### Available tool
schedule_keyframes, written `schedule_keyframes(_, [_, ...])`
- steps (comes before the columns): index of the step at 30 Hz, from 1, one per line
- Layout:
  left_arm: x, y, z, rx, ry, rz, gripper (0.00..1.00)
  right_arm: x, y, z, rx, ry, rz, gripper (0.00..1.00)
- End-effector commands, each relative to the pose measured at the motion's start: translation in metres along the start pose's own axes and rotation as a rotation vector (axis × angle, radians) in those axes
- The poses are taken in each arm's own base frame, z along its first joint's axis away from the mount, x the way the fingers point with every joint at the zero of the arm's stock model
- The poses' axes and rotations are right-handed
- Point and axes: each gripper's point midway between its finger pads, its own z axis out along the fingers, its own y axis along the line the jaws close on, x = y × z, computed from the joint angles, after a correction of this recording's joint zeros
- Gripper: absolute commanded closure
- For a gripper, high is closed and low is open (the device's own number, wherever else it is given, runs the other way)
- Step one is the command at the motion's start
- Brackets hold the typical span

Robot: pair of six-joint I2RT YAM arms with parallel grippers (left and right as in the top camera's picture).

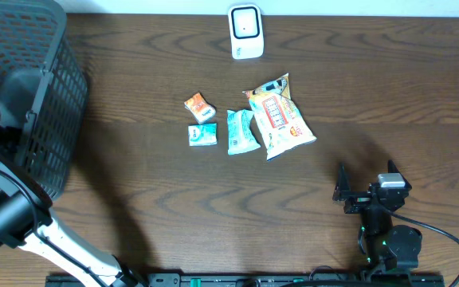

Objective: Scan the item barcode
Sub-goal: 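Reach into the basket and grasp the dark green Zam-Buk ointment box, then carry the Zam-Buk box with the left gripper under the scanner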

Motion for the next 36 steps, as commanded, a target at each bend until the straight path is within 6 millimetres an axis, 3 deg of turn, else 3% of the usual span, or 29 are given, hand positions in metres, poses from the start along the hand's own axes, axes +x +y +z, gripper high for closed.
schedule_keyframes(1, [-0.017, -0.012, -0.074, 0.109, -0.163, 0.013, 0.41, 0.000, -0.002, 0.000, 0.011, 0.000, 0.011, 0.01])
schedule_keyframes(6, [-0.009, -0.027, -0.151, 0.311, -0.285, 0.031, 0.41, 0.000, -0.002, 0.000, 0.011, 0.000, 0.010, 0.01])
schedule_keyframes(11, [0.016, -0.043, -0.239, 0.591, -0.405, 0.089, 0.41, 0.000, -0.002, 0.000, 0.011, 0.000, 0.011, 0.01])
schedule_keyframes(16, [0.068, -0.063, -0.321, 0.918, -0.419, 0.191, 0.41, 0.000, -0.002, 0.000, 0.011, 0.000, 0.010, 0.01])
schedule_keyframes(19, [0.106, -0.078, -0.354, 1.045, -0.422, 0.315, 0.41, 0.000, -0.002, 0.000, 0.011, 0.000, 0.010, 0.01])
schedule_keyframes(24, [0.170, -0.101, -0.372, 1.102, -0.423, 0.549, 0.40, 0.000, -0.002, 0.000, 0.011, 0.000, 0.011, 0.01])
schedule_keyframes(29, [0.236, -0.121, -0.367, 1.110, -0.386, 0.798, 0.40, 0.000, -0.002, 0.000, 0.011, 0.000, 0.011, 0.01])
schedule_keyframes(33, [0.279, -0.126, -0.335, 1.002, -0.320, 0.959, 0.40, 0.000, -0.002, 0.000, 0.011, 0.000, 0.011, 0.01])
schedule_keyframes(36, [0.291, -0.125, -0.297, 0.820, -0.315, 1.008, 0.40, 0.000, -0.002, 0.000, 0.011, 0.000, 0.011, 0.01])
